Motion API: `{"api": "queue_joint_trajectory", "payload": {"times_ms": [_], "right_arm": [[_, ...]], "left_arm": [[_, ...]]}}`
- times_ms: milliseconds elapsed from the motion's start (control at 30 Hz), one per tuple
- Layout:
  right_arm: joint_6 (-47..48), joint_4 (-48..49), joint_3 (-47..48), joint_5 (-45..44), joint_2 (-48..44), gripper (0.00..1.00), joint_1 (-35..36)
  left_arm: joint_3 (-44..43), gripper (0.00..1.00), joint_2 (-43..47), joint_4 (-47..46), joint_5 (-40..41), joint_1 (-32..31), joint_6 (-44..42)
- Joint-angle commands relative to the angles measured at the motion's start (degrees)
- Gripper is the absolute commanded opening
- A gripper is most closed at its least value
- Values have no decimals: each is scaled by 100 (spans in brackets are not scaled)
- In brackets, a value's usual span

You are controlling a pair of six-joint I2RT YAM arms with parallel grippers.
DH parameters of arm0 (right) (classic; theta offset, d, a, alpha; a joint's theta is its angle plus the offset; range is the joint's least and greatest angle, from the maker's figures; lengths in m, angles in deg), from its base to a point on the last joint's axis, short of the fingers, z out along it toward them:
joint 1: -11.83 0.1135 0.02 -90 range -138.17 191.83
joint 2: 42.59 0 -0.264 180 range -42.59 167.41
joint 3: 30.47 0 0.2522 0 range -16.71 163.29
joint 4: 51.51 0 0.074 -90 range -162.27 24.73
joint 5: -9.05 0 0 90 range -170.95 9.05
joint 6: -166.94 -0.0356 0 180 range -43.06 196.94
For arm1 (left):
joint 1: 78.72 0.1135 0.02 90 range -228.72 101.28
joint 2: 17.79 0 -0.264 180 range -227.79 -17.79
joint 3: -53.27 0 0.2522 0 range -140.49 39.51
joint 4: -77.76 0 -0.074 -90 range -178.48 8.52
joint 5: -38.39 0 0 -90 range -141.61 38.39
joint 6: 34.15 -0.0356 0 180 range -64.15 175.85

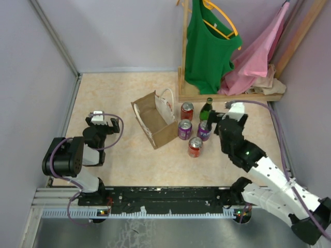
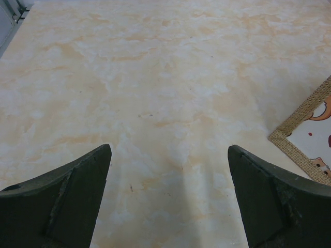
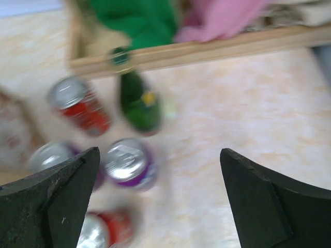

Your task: Take the beverage out of the canvas bag

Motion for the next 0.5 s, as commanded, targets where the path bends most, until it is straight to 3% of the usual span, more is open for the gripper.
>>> {"api": "queue_joint_trajectory", "payload": {"times_ms": [0,267,467], "right_arm": [[-154,-144,249,-124,-67,99,-1578],[-1214,-508,202,334,-112,99,-4251],[-1245,-393,-16,622,-301,99,-4563]], "left_arm": [[-65,100,-36,-68,-43,-11,-37],[-67,100,-38,-76,-38,-12,-30],[-67,100,-38,-69,-37,-13,-32]]}}
